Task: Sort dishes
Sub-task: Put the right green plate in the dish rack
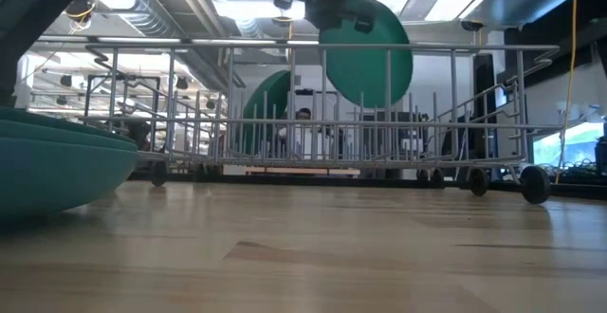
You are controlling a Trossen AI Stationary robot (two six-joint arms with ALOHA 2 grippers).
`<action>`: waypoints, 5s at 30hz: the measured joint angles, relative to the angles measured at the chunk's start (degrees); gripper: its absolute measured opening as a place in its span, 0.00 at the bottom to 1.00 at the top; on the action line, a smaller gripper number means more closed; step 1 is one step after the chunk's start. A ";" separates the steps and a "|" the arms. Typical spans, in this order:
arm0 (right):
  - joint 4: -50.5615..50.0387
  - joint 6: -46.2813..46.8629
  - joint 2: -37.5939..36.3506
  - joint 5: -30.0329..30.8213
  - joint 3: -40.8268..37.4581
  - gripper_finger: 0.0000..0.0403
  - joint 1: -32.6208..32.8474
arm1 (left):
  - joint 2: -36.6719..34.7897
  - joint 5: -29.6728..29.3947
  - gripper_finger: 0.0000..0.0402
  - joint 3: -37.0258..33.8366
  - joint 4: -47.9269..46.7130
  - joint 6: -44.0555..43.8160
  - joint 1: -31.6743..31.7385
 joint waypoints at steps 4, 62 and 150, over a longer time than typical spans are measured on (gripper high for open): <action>-0.04 0.00 0.00 -0.02 0.00 0.11 0.00 | -0.05 0.00 0.00 1.76 0.33 7.04 0.98; 34.03 16.79 -1.05 -9.99 2.89 0.11 0.00 | -0.61 4.53 0.00 5.95 8.26 38.12 1.44; 48.90 76.57 13.33 -83.51 -32.89 0.11 -71.28 | -0.81 11.57 0.00 5.93 14.52 49.52 2.44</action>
